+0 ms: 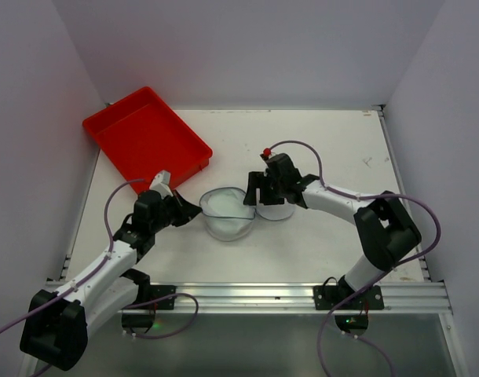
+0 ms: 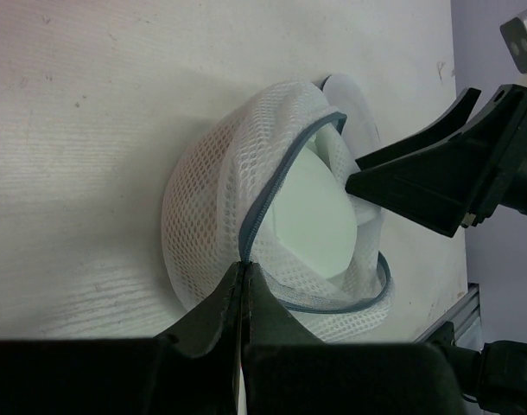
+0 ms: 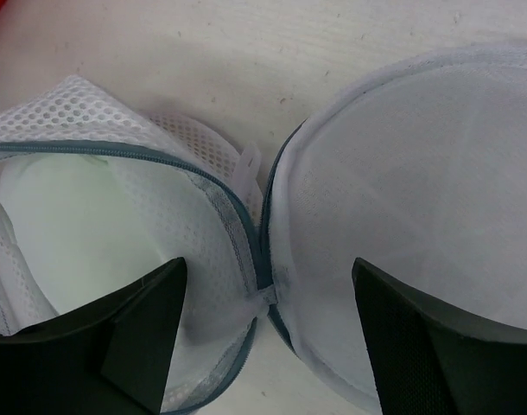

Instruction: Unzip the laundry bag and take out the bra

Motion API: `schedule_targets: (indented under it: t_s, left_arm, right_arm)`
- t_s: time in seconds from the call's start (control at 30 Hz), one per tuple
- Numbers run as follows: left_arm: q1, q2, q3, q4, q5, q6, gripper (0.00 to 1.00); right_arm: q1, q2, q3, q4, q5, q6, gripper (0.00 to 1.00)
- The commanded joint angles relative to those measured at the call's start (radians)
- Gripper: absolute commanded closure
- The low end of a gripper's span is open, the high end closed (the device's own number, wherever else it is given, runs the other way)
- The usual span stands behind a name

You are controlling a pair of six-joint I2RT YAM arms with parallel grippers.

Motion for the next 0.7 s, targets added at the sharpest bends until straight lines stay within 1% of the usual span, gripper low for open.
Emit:
schedule_targets:
  t_s: [0.0, 0.03, 0.07, 0.17, 0.2, 0.23, 0.27, 0.37, 0.43, 0.47, 0.57, 0.67]
  left_arm:
    - [0.006, 0.0, 0.028, 0.005, -0.002, 0.022, 1.0]
    - [0.006, 0.003, 0.028, 0.005, 0.0, 0.021, 1.0]
    - [0.005, 0.008, 0.031, 0.004, 0.0, 0.022, 1.0]
    - [0.006, 0.011, 0.037, 0.001, 0.001, 0.028, 1.0]
    - [0.006, 0.011, 0.039, 0.001, -0.002, 0.03, 1.0]
    - [0.006, 0.011, 0.039, -0.002, -0.003, 0.032, 1.0]
    - [0.006, 0.009, 0.039, -0.002, -0.003, 0.03, 1.0]
    - [0.006, 0.011, 0.037, -0.004, -0.008, 0.028, 1.0]
    - [0.006, 0.014, 0.037, -0.001, -0.008, 0.025, 1.0]
    - [0.006, 0.017, 0.037, 0.001, -0.007, 0.024, 1.0]
    - [0.006, 0.02, 0.039, 0.001, -0.005, 0.025, 1.0]
    - [0.006, 0.017, 0.04, -0.001, -0.007, 0.025, 1.0]
  right_arm:
    - [-0.006, 0.012, 0.034, 0.043, -0.067, 0.003, 0.3]
    - [-0.009, 0.015, 0.034, 0.044, -0.075, 0.002, 0.33]
    - [-0.01, 0.02, 0.031, 0.047, -0.078, 0.0, 0.44]
    - [-0.021, 0.031, 0.026, 0.052, -0.101, 0.002, 0.6]
    - [-0.024, 0.032, 0.026, 0.053, -0.105, 0.002, 0.7]
    - [-0.029, 0.035, 0.024, 0.055, -0.108, 0.0, 0.74]
    - [-0.03, 0.034, 0.023, 0.055, -0.11, 0.0, 0.75]
    - [-0.032, 0.026, 0.021, 0.055, -0.121, -0.003, 0.73]
    - [-0.032, 0.02, 0.021, 0.055, -0.139, -0.003, 0.59]
    - [-0.032, 0.018, 0.023, 0.055, -0.148, -0.001, 0.49]
    - [-0.032, 0.02, 0.024, 0.053, -0.164, -0.001, 0.41]
    - [-0.032, 0.035, 0.029, 0.047, -0.167, -0.001, 0.41]
